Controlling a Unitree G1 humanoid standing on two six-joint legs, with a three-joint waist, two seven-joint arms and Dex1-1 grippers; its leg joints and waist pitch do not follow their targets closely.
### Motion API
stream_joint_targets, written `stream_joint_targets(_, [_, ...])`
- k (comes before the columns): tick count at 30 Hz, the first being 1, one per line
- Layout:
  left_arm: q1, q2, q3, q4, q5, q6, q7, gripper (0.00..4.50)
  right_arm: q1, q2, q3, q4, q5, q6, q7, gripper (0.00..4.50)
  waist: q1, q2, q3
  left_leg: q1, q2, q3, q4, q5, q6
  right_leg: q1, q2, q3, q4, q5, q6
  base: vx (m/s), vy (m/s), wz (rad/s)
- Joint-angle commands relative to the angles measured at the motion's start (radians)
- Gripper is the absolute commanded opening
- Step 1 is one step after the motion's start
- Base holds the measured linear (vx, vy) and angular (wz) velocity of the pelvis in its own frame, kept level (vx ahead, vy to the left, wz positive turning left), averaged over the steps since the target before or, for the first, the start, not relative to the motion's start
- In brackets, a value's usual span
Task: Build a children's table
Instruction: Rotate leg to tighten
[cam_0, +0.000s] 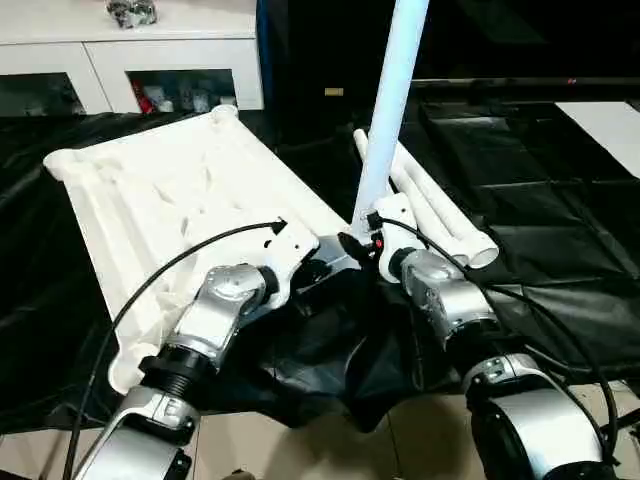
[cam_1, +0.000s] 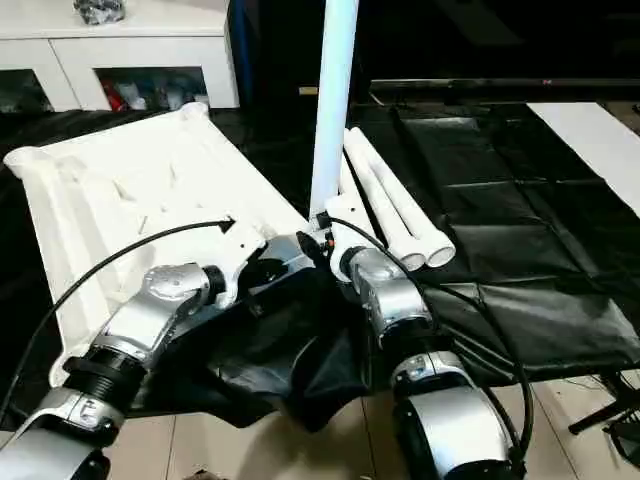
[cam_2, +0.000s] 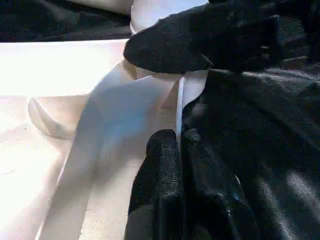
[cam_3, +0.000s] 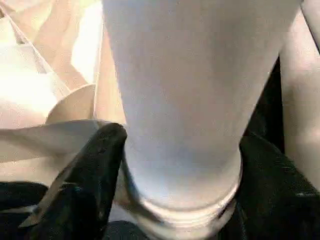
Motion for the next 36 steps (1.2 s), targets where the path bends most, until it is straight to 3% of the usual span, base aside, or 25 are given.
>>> stream_joint_targets(1, [-0.014,-0.033,-0.001,-0.012,-0.011,-0.039,0.039,0.00,0.000,0.078,0.051,0.037,0.014,0.022,0.091,3.67,0.003,-0.006,-0.066,0.005,0.022,-0.005,-0.065,-0.189,0.034,0.057,-0.069,0.055,-0.084,-0.178,-0.199,0.000,0.000,0.00])
stream_joint_targets(3, [-0.005,-0.024,-0.012,-0.028,-0.014,-0.050,0.009,0.00,-0.003,0.072,0.057,0.037,-0.003,0.006,0.094,3.92,0.001,-0.004,-0.065,0.006,0.023,-0.005,-0.065,-0.196,0.031,0.054,-0.070,0.056,-0.087,-0.201,-0.191,0.000,0.000,0.00])
stream_joint_targets(5, [0.010,-0.004,-0.025,-0.049,-0.019,-0.058,-0.033,0.00,0.001,0.053,0.078,0.025,-0.029,-0.024,0.099,3.92,0.000,0.001,-0.067,0.003,0.023,-0.006,-0.065,-0.183,0.030,0.055,-0.070,0.056,-0.082,-0.176,-0.197,0.000,0.000,0.00])
stream_joint_targets(8, [0.026,0.033,-0.039,-0.060,-0.022,-0.081,-0.103,0.00,0.013,0.023,0.086,-0.003,-0.029,-0.028,0.149,3.92,-0.008,-0.001,-0.068,0.002,0.022,-0.004,-0.063,-0.161,0.046,0.057,-0.068,0.056,-0.077,-0.117,-0.217,0.000,0.000,0.00])
stream_joint_targets(9, [0.032,0.058,-0.042,-0.061,-0.022,-0.096,-0.134,0.00,0.025,-0.004,0.096,-0.029,-0.032,-0.031,0.185,3.92,-0.007,0.004,-0.068,0.003,0.022,-0.005,-0.063,-0.165,0.046,0.056,-0.068,0.056,-0.078,-0.121,-0.219,0.000,0.000,0.00])
stream_joint_targets(12, [0.034,0.073,-0.040,-0.060,-0.019,-0.095,-0.147,0.00,0.035,-0.023,0.102,-0.048,-0.034,-0.035,0.210,3.92,-0.008,0.003,-0.068,0.004,0.025,-0.005,-0.063,-0.169,0.048,0.057,-0.068,0.056,-0.076,-0.108,-0.225,0.000,0.000,0.00])
stream_joint_targets(16, [0.013,0.108,0.002,-0.025,-0.003,-0.043,-0.096,0.00,0.103,-0.120,0.108,-0.188,-0.024,-0.019,0.324,3.92,0.003,-0.002,-0.067,0.006,0.025,-0.003,-0.062,-0.174,0.056,0.058,-0.066,0.057,-0.077,-0.109,-0.217,0.000,0.000,0.00])
stream_joint_targets(20, [-0.011,0.078,0.043,-0.002,0.006,0.013,0.011,0.00,0.176,-0.200,0.087,-0.366,0.016,0.034,0.380,3.92,0.008,-0.006,-0.064,0.005,0.022,-0.003,-0.062,-0.182,0.055,0.060,-0.063,0.056,-0.083,-0.152,-0.191,0.000,0.000,0.00])
stream_joint_targets(21, [-0.018,0.067,0.047,0.005,0.009,0.012,0.032,0.00,0.187,-0.212,0.080,-0.395,0.023,0.042,0.383,3.92,0.007,-0.009,-0.065,0.003,0.021,-0.005,-0.062,-0.182,0.054,0.062,-0.064,0.055,-0.085,-0.165,-0.182,0.000,0.000,0.00])
stream_joint_targets(22, [-0.024,0.059,0.050,0.013,0.010,0.009,0.048,0.00,0.196,-0.219,0.076,-0.417,0.029,0.049,0.384,3.92,0.006,-0.002,-0.066,0.002,0.021,-0.006,-0.061,-0.180,0.053,0.062,-0.065,0.055,-0.084,-0.164,-0.182,0.000,0.000,0.00])
stream_joint_targets(23, [-0.027,0.054,0.052,0.018,0.010,0.007,0.058,0.00,0.201,-0.222,0.074,-0.430,0.033,0.055,0.385,3.92,0.002,-0.008,-0.067,0.001,0.019,-0.006,-0.060,-0.175,0.053,0.062,-0.064,0.054,-0.086,-0.162,-0.181,0.000,0.000,0.00])
stream_joint_targets(24, [-0.038,0.034,0.052,0.027,0.007,-0.023,0.070,0.00,0.212,-0.226,0.073,-0.454,0.033,0.061,0.379,3.92,0.001,-0.001,-0.067,0.000,0.018,-0.007,-0.059,-0.170,0.053,0.062,-0.063,0.054,-0.085,-0.155,-0.185,0.000,0.000,0.00])
stream_joint_targets(25, [-0.045,0.018,0.052,0.031,0.000,-0.044,0.073,0.00,0.222,-0.226,0.073,-0.476,0.035,0.072,0.377,3.92,-0.002,-0.004,-0.068,0.000,0.016,-0.005,-0.057,-0.161,0.059,0.062,-0.060,0.054,-0.087,-0.132,-0.191,0.000,0.000,0.00])
stream_joint_targets(27, [-0.062,-0.012,0.049,0.035,-0.004,-0.073,0.090,0.00,0.241,-0.222,0.078,-0.506,0.033,0.083,0.372,3.92,0.001,0.000,-0.072,-0.001,0.017,-0.007,-0.056,-0.143,0.073,0.064,-0.062,0.053,-0.082,-0.088,-0.207,0.000,0.000,0.00])
stream_joint_targets(28, [-0.070,-0.025,0.057,0.034,-0.016,-0.080,0.098,0.28,0.249,-0.216,0.081,-0.520,0.031,0.092,0.367,3.97,0.003,0.005,-0.072,-0.001,0.018,-0.007,-0.054,-0.134,0.078,0.062,-0.062,0.053,-0.081,-0.071,-0.216,0.000,0.000,0.00])
stream_joint_targets(30, [-0.078,-0.035,0.065,0.029,-0.028,-0.070,0.107,0.28,0.258,-0.209,0.086,-0.535,0.028,0.100,0.360,3.97,0.005,0.002,-0.074,0.000,0.020,-0.006,-0.053,-0.127,0.083,0.062,-0.062,0.053,-0.079,-0.050,-0.226,0.000,0.000,0.00])
stream_joint_targets(32, [-0.088,-0.034,0.072,0.006,-0.037,-0.066,0.116,0.59,0.275,-0.197,0.102,-0.569,0.023,0.125,0.338,3.99,0.015,0.008,-0.076,0.001,0.024,-0.008,-0.054,-0.111,0.087,0.062,-0.063,0.052,-0.074,-0.008,-0.243,0.000,0.000,0.00])
stream_joint_targets(36, [-0.117,-0.001,0.110,-0.003,0.002,-0.080,0.208,0.73,0.289,-0.188,0.133,-0.598,0.000,0.154,0.310,3.99,0.016,0.010,-0.071,0.002,0.023,-0.010,-0.057,-0.149,0.071,0.063,-0.062,0.051,-0.076,-0.033,-0.231,0.000,0.000,0.00])
